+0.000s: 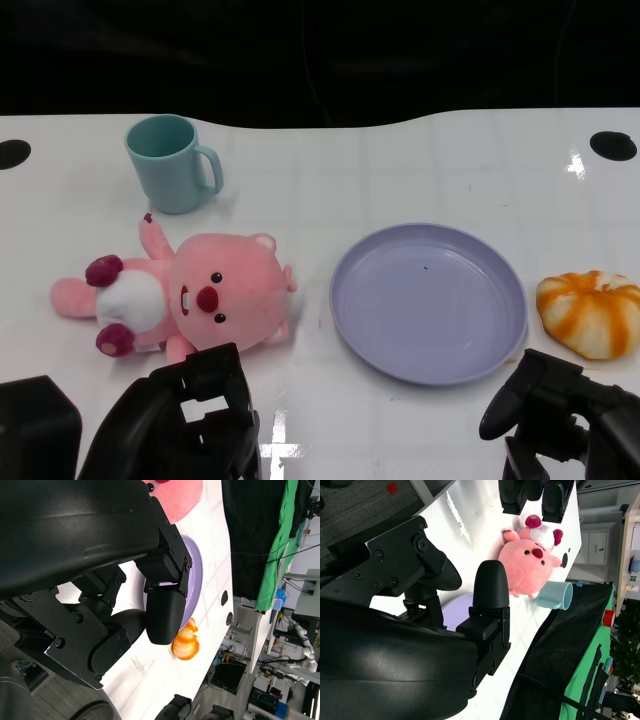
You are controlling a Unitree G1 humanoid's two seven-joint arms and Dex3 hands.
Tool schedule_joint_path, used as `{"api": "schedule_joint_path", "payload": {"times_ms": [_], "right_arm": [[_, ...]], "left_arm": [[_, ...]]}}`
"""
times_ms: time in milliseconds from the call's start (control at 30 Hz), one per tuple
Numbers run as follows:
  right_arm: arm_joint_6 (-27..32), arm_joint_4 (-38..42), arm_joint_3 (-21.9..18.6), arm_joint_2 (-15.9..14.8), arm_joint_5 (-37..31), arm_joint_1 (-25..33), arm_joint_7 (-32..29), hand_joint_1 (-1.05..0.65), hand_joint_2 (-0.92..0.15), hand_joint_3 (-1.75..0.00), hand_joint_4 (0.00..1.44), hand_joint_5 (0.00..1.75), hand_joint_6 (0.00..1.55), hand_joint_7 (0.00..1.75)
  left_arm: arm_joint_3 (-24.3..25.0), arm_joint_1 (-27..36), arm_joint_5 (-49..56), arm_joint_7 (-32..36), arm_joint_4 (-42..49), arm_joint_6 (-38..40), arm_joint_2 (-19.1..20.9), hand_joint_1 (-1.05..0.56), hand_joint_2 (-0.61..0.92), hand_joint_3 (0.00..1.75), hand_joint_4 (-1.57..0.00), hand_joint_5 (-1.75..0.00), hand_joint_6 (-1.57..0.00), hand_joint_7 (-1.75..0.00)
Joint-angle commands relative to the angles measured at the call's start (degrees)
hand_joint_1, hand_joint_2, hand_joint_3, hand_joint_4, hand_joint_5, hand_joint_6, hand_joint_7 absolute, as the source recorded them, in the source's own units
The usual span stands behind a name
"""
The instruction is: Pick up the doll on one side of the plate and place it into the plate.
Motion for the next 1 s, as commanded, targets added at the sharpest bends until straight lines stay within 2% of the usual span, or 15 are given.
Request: {"api": "schedule_joint_path", "payload": {"times_ms": [33, 1000], "right_arm": [[-0.3, -0.4, -0.5, -0.5, 0.6, -0.1, 0.1, 0.01, -0.64, -1.18, 0.59, 1.75, 0.46, 1.62], [-0.8, 0.1, -0.4, -0.7, -0.1, -0.3, 0.2, 0.01, -0.65, -1.15, 0.59, 1.75, 0.45, 1.61]], "left_arm": [[0.6, -0.3, 0.1, -0.5, 0.2, -0.2, 0.8, -0.12, 0.43, 1.38, -0.91, -1.75, -0.81, -1.61], [0.9, -0.2, 1.0, 0.1, 0.2, -1.5, 0.5, -0.13, 0.45, 1.33, -0.87, -1.71, -0.78, -1.59]]}}
